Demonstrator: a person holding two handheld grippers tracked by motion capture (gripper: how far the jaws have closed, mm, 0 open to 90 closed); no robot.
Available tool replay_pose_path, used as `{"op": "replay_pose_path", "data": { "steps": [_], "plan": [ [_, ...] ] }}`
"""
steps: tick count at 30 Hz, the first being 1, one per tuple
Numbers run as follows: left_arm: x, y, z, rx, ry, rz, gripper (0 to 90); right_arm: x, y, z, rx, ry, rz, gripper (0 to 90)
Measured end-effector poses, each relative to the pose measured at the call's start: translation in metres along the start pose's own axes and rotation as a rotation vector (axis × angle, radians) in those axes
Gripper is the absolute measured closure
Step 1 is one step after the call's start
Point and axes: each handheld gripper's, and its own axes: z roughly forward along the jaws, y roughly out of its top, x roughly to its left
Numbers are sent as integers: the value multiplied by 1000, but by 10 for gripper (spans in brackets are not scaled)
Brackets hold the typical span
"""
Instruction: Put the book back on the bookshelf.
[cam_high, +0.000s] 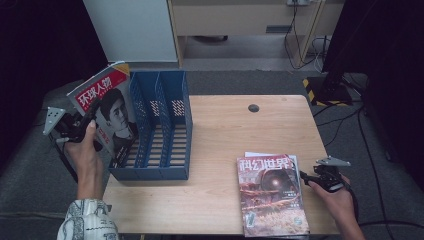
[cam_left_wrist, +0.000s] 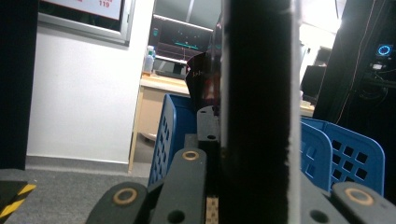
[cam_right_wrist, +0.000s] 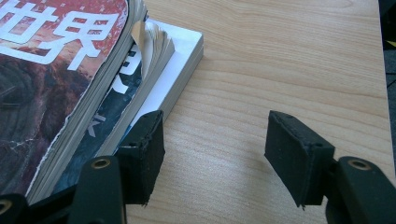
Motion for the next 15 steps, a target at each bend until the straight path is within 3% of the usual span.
{"op": "replay_pose_path", "data": {
  "steps": [15],
  "plan": [
    [6,-10,-1,-24,-7,0,859,0,-1,1,6,-1,-3,377]
  ]
}}
